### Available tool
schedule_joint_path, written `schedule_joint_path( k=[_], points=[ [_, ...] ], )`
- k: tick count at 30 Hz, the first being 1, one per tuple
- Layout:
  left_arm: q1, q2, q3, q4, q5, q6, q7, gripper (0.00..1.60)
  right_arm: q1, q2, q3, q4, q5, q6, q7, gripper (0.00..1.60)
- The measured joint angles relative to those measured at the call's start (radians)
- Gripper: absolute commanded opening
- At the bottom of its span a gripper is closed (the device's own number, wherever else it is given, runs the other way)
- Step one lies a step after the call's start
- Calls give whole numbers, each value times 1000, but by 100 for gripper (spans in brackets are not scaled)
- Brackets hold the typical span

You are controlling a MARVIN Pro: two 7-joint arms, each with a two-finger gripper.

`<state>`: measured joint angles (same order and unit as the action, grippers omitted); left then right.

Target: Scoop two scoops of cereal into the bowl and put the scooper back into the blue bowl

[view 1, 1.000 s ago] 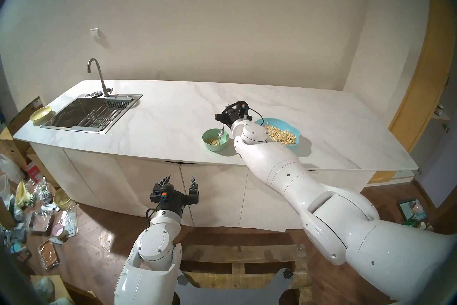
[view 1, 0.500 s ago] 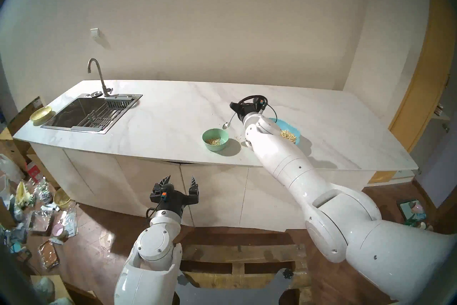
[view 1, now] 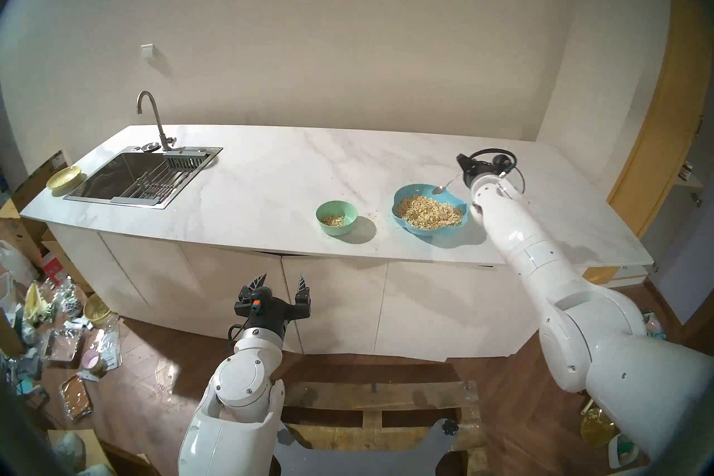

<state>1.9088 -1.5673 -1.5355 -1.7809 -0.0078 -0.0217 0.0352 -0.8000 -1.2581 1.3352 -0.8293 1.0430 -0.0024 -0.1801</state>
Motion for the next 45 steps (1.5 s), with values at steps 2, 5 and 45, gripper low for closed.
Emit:
schedule_joint_path(
  k=[2, 5, 45],
  points=[
    [0, 0, 0, 0, 0, 0, 0, 160, -26, -1, 4, -8, 7, 5, -3, 0],
    [0, 0, 0, 1, 0, 0, 0, 160, -51, -14, 0, -18, 16, 13, -4, 0],
    [0, 0, 0, 1, 0, 0, 0, 160, -162, 192, -205, -402, -231, -61, 65, 160]
  ],
)
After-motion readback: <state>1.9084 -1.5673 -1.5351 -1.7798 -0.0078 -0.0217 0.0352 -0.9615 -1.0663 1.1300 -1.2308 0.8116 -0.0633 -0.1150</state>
